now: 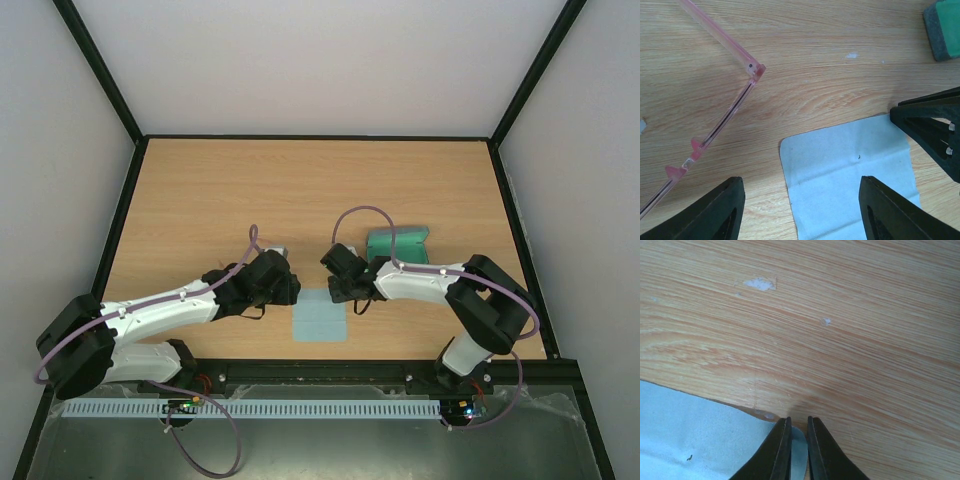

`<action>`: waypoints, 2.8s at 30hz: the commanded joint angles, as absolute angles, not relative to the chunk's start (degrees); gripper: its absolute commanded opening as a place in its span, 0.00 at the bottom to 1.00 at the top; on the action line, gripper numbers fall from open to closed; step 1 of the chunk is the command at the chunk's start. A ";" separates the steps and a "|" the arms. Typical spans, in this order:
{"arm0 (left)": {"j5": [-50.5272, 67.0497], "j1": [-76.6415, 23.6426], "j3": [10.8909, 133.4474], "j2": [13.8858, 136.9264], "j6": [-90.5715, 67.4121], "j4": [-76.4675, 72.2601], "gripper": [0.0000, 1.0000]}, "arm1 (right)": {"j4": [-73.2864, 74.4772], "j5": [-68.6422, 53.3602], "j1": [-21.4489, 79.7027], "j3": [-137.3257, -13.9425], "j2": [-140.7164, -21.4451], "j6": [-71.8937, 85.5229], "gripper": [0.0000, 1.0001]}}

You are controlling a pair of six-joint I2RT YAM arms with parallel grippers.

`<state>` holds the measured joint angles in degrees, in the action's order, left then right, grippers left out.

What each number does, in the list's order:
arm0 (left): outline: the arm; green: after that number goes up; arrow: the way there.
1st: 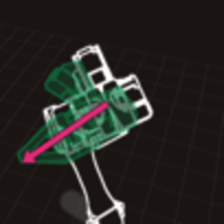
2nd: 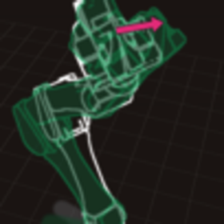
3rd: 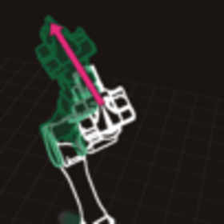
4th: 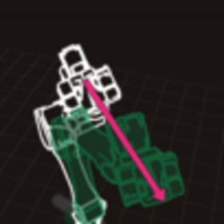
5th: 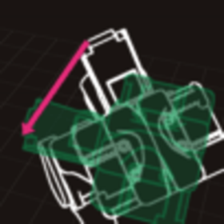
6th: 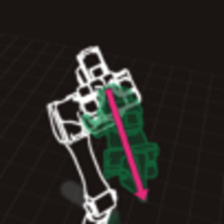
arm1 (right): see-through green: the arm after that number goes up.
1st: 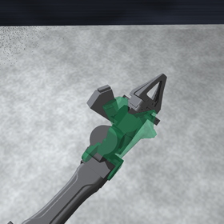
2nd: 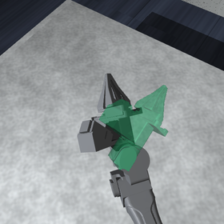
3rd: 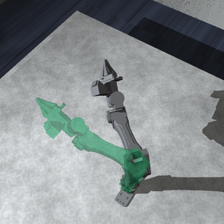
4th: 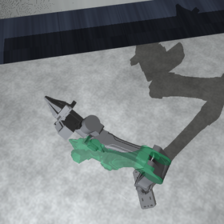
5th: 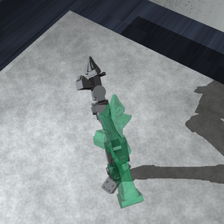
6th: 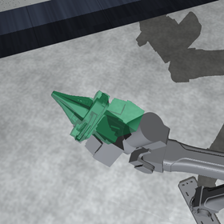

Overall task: Organize the sunglasses
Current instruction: Fold the glasses cleaning cloth at the center of the board.

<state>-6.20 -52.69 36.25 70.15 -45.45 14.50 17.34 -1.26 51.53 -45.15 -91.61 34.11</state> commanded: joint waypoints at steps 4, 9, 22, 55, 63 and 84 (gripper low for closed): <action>-6.11 -52.45 35.45 69.52 -45.53 14.69 0.66 | 18.10 -1.85 52.76 -43.55 -92.88 35.00 0.08; -5.48 -52.47 35.53 69.93 -45.44 14.34 0.62 | 18.86 -0.61 52.78 -43.90 -91.69 35.37 0.05; -3.28 -52.55 36.15 73.13 -44.71 11.72 0.51 | 20.68 4.13 52.75 -44.87 -88.07 36.02 0.01; -10.13 -52.69 38.26 84.38 -36.13 4.15 0.33 | 19.43 3.07 52.62 -45.25 -89.79 35.57 0.01; -9.76 -53.29 37.59 87.53 -35.10 0.46 0.34 | 19.10 3.05 52.58 -44.96 -90.08 35.37 0.01; -9.79 -53.70 36.23 90.50 -36.33 -1.16 0.13 | 17.72 2.84 52.61 -43.53 -90.30 35.71 0.01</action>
<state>-8.84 -53.36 37.41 90.02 -36.25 -1.30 18.50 2.07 52.42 -44.29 -89.80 35.22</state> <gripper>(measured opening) 0.143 0.016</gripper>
